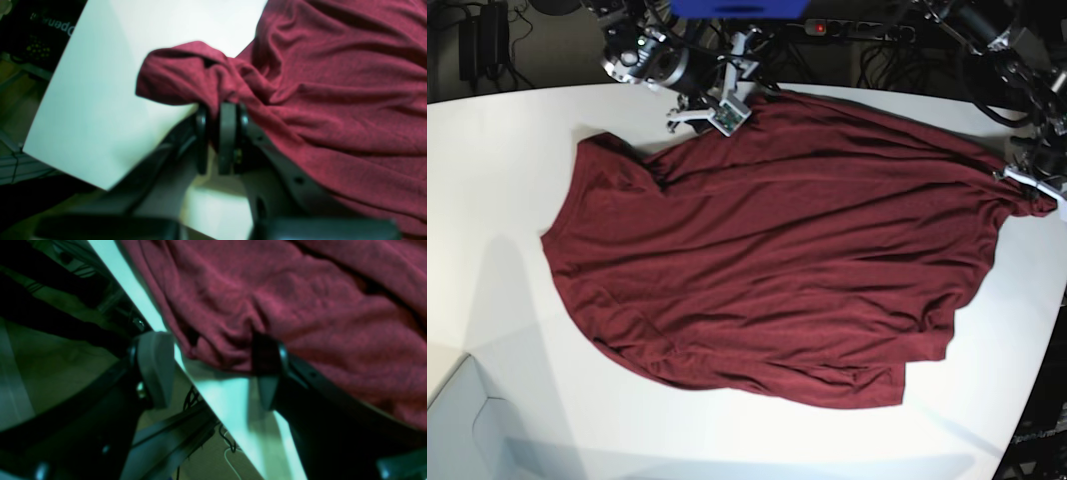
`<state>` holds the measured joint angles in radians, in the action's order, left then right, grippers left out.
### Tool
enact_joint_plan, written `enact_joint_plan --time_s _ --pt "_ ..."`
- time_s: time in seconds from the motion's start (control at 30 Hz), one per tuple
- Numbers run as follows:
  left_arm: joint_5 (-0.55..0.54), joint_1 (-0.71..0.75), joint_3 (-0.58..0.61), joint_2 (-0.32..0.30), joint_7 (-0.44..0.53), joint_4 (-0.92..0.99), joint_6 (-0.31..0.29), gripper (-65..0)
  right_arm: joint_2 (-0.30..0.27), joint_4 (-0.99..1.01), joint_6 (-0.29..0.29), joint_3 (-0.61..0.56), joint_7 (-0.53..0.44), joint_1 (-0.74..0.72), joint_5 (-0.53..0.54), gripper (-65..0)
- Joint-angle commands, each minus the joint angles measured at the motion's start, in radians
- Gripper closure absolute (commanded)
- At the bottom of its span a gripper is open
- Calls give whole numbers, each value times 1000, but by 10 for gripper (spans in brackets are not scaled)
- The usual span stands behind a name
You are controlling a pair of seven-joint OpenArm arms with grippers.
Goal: Layout the t-shirt on the table in an organized manner, then fold the t-shirt properly
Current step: 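Pull the collar corner with the right gripper outward to tension the collar edge, then move the left gripper with its corner toward the shirt body, lowering it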
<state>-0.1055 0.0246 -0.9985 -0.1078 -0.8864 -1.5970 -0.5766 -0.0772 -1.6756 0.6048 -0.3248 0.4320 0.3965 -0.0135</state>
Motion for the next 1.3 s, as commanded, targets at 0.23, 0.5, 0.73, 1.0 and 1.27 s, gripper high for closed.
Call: enact_joint_plan --time_s 0.23,0.5,0.73,1.0,1.27 --pt "-7 -7 -1 -19 17 -16 0 -2 4 21 -3 -1 -6 -20 8 -227" --pt "-7 -7 -3 -19 17 -16 0 -2 -2 67 -3 3 -5 -28 8 0" --pt "-15 -7 -7 -34 16 -32 0 -2 -40 -68 -3 0 3 -8 8 0" --pt "-15 -5 -7 -46 16 -56 0 -2 -103 -275 0 -1 3 11 8 0" --pt "-15 -12 -3 -46 17 -47 0 -2 -106 -286 2 -3 5 -24 8 0"
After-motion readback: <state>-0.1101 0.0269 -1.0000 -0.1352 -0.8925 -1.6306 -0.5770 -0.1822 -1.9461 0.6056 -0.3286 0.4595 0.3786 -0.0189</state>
